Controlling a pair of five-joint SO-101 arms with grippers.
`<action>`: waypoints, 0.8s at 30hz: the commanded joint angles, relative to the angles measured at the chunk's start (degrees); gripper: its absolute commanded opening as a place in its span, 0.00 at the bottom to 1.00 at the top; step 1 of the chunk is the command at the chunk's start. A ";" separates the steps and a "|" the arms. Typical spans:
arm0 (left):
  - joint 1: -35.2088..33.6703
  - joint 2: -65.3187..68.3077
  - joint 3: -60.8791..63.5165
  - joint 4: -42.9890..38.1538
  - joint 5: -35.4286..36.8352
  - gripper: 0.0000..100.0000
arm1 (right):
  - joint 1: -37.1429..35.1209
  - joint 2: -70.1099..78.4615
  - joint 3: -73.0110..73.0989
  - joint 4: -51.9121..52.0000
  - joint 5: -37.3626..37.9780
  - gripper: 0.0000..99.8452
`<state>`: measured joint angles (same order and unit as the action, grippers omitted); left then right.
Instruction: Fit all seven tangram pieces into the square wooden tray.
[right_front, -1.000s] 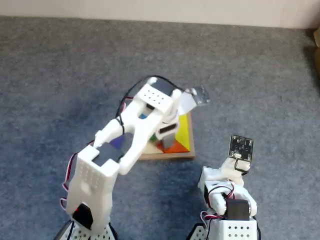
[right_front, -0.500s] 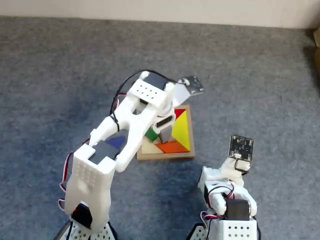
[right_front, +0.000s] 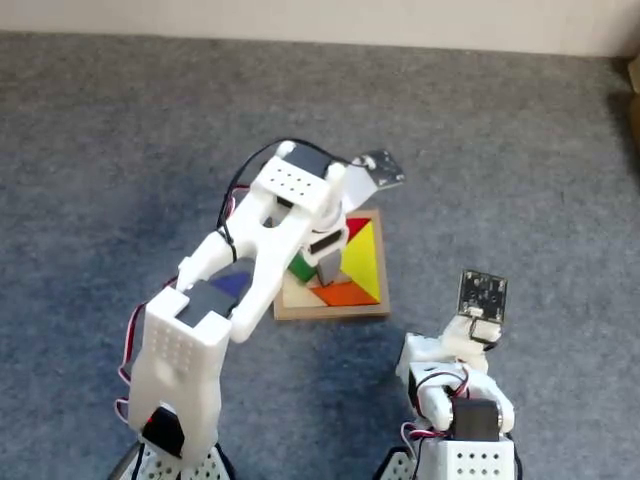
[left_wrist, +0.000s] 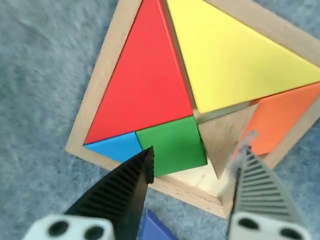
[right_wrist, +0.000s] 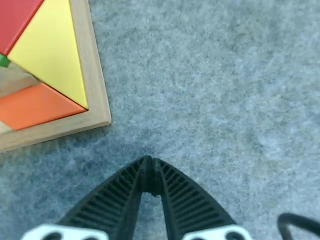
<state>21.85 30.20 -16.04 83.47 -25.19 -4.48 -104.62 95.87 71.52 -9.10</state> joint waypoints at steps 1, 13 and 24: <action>-0.40 0.22 -2.33 -0.18 0.62 0.25 | 0.75 -1.19 8.66 0.13 0.35 0.02; -0.40 4.35 -2.86 -0.97 0.79 0.25 | 0.75 -1.19 8.66 0.13 0.35 0.02; -2.15 -2.51 -2.33 0.53 3.87 0.25 | 0.75 -1.19 8.66 0.13 0.35 0.02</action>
<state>22.02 31.60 -16.84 83.65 -22.02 -4.48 -104.62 95.87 71.52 -9.10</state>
